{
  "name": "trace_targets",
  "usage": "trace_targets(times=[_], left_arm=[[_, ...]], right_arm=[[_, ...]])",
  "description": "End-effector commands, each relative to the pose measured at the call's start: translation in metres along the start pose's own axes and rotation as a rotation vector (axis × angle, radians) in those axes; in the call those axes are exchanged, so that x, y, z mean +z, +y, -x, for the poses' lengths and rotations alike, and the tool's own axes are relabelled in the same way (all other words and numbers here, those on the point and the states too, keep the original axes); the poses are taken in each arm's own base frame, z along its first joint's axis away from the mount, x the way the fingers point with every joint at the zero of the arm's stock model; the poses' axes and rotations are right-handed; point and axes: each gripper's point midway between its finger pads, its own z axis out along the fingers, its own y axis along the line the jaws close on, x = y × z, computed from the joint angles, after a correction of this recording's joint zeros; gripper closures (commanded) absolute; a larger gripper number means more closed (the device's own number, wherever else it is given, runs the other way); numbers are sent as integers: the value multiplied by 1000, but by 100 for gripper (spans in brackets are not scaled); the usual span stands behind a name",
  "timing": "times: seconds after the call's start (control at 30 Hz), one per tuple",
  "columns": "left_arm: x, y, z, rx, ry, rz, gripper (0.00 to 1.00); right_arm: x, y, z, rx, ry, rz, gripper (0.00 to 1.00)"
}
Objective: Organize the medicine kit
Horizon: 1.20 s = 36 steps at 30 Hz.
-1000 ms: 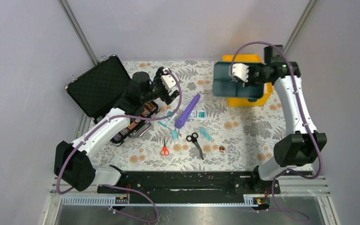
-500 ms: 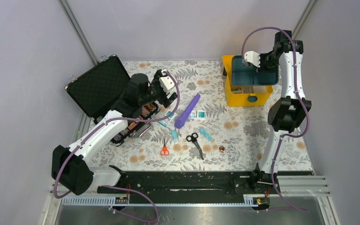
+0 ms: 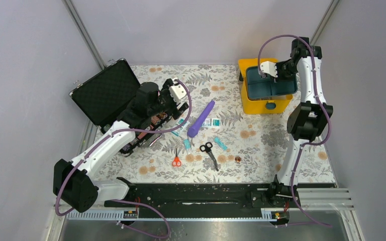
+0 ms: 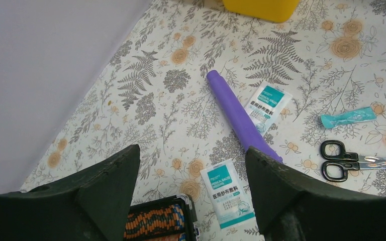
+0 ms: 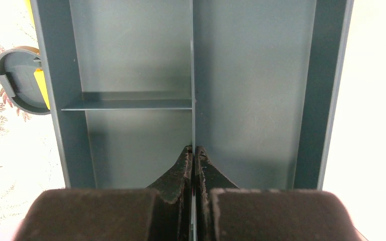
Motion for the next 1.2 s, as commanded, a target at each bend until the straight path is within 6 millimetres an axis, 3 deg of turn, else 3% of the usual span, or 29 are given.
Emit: trace_targets(times=[0.0,0.43,0.63,0.73,1.17], left_arm=[[-9,12,10,1,-18,59,23],[-5,15,-2,14,61,54,23],[-2,18,-5,21,86,57,23],[-2,18,-9,25,98,58,23],[1,17,-17,31,101,66,23]], right_arm=[[6,0,4,-35,-25,9,100],[35,11,0,-40,-67,70,100],[47,6,-8,-17,-50,77,96],[49,4,-12,-12,-37,77,100],[-4,-15,14,30,-98,-95,100]])
